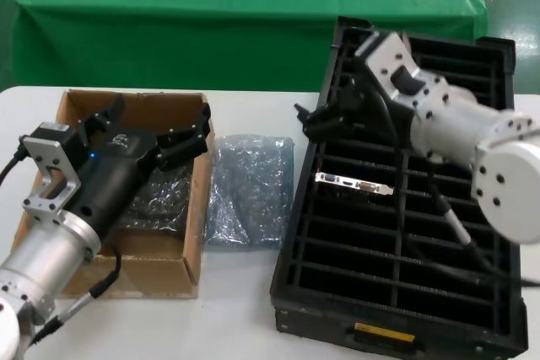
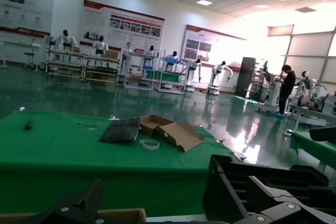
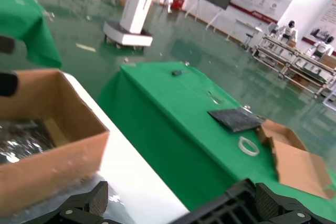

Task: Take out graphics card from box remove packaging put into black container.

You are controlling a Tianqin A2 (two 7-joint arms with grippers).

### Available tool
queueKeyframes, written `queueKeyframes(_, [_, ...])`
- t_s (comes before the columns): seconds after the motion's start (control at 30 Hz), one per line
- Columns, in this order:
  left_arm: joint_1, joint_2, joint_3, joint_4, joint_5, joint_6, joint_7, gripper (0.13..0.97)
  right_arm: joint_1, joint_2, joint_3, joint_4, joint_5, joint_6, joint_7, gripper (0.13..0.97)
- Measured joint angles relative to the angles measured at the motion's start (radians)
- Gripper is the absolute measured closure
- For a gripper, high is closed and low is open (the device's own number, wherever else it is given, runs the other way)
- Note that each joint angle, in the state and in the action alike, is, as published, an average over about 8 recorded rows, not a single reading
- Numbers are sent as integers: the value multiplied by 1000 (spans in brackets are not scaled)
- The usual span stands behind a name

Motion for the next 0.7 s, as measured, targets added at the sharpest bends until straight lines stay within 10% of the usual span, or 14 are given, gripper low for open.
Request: queueKeyframes(0.7, [124,21,5,-23,-93,-122,179,132,-348,23,184,87,452,271,-366,129])
